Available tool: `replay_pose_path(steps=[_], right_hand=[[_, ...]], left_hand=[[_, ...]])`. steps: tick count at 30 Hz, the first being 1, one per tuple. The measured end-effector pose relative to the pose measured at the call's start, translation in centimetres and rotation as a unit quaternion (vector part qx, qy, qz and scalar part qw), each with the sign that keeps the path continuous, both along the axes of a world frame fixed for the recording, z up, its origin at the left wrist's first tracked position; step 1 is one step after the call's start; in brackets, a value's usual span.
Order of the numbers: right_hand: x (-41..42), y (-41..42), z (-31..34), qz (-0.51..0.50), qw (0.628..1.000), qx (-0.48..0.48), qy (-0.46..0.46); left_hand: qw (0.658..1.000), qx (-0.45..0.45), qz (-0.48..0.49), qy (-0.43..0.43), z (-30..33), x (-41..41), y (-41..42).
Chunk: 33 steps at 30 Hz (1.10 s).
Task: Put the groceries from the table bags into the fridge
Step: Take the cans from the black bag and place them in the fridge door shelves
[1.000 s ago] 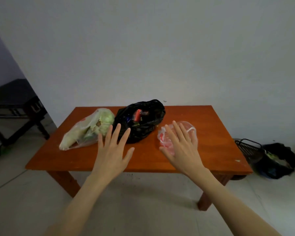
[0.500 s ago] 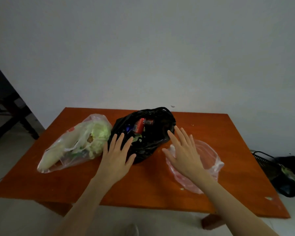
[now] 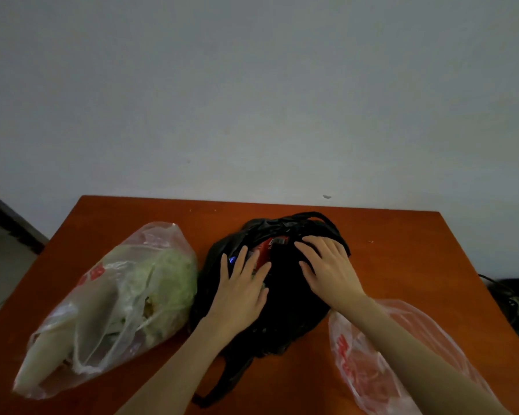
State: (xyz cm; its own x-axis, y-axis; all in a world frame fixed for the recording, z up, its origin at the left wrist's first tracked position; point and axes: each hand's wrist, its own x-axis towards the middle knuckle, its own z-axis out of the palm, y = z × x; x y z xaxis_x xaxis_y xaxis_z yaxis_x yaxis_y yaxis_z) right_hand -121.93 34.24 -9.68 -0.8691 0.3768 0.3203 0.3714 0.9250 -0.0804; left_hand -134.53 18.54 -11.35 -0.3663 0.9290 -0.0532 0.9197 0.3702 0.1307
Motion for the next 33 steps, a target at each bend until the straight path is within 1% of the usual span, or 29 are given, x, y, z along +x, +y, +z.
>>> replay_pose_path(steps=[2,4,10,11,14,16,19,24,26,27,28,30,32,33], right_hand=[[-1.1,0.8,-0.7,0.010,1.000,-0.005,-0.024],[-2.2,1.6,-1.6,0.018,0.998,-0.019,-0.054],[-4.9,5.6,-4.7,0.031,0.988,-0.013,-0.153],[-5.5,6.5,-5.1,0.032,0.983,-0.012,-0.178],[-7.7,9.4,-6.2,0.052,0.966,-0.015,-0.251],[-9.0,11.3,-7.4,0.065,0.952,-0.033,-0.297],[-10.6,13.0,-8.7,0.050,0.936,-0.073,-0.340],[-12.7,14.6,-10.2,0.029,0.925,-0.165,-0.341],[-13.3,15.4,-10.0,0.025,0.924,-0.204,-0.323],[-13.4,15.6,-9.8,0.022,0.931,-0.206,-0.299],[-13.4,15.5,-9.6,0.018,0.947,-0.188,-0.259],[-13.2,14.6,-9.2,0.033,0.982,-0.110,-0.152],[-12.5,13.4,-9.3,0.092,0.992,-0.064,-0.062],[-12.2,13.0,-9.6,0.130,0.988,-0.058,-0.056]], left_hand=[[1.000,-0.025,-0.012,0.010,-0.7,-0.7,1.2],[0.999,-0.048,-0.003,0.012,-1.5,-1.6,2.5],[0.998,-0.055,0.044,-0.006,-3.1,-4.6,6.0],[0.998,-0.043,0.049,0.002,-3.4,-5.2,6.7],[0.996,-0.056,0.061,-0.011,-4.1,-7.1,9.0],[0.994,-0.061,0.080,-0.040,-5.0,-8.2,10.4],[0.988,-0.064,0.111,-0.081,-6.1,-9.2,11.8],[0.980,-0.040,0.147,-0.128,-7.4,-10.0,13.0],[0.979,-0.022,0.162,-0.125,-7.6,-10.1,13.2],[0.978,-0.013,0.167,-0.121,-7.6,-10.0,13.2],[0.978,-0.003,0.172,-0.119,-7.6,-9.9,13.1],[0.976,0.012,0.181,-0.120,-7.6,-9.7,13.0],[0.973,0.022,0.186,-0.132,-7.8,-9.7,12.9],[0.971,0.025,0.190,-0.142,-7.9,-9.7,12.9]])
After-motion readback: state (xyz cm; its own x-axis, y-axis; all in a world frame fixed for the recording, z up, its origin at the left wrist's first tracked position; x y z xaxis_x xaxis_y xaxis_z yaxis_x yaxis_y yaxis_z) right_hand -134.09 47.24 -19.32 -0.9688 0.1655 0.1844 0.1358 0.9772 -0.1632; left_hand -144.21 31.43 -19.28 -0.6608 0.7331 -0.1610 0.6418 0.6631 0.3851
